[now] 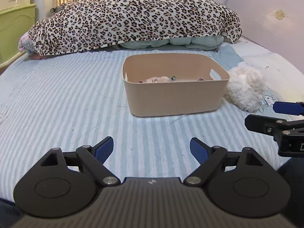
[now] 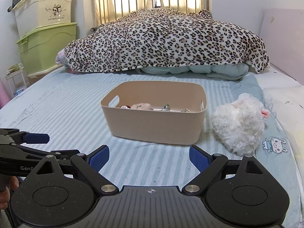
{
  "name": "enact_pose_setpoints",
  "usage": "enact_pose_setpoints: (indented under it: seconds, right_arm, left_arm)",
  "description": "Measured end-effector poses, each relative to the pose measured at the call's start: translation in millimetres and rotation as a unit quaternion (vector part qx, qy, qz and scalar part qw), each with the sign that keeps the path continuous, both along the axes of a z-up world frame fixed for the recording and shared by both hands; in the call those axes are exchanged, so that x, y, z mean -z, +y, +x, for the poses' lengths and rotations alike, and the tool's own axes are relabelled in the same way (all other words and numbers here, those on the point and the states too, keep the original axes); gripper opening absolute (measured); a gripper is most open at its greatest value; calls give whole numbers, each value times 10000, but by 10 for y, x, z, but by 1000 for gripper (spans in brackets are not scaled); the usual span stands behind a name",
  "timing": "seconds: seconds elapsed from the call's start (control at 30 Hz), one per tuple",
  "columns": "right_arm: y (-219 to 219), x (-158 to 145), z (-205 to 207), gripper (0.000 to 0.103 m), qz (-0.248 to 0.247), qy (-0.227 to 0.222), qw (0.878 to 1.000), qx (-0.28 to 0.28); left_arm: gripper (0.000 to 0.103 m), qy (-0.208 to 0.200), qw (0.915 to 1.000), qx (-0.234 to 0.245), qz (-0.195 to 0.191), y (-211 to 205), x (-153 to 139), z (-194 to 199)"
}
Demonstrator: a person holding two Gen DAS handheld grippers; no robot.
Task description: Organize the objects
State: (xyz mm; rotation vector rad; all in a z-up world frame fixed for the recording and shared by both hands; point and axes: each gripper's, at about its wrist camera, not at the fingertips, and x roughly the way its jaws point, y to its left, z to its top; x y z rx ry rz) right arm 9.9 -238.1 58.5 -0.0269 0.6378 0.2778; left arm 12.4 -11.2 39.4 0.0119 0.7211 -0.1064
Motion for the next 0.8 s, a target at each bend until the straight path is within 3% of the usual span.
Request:
enact_pose_setpoints:
  seconds: [0.4, 0.8]
  right_arm:
    - [-60, 83, -202, 92, 206, 200, 9996, -37]
    - [-26, 81, -305, 92, 75, 261, 9996, -26]
  left_arm:
    - [88, 13, 9999, -135, -21, 74, -84, -321]
    - [88, -23, 9999, -145, 24, 68, -130, -417]
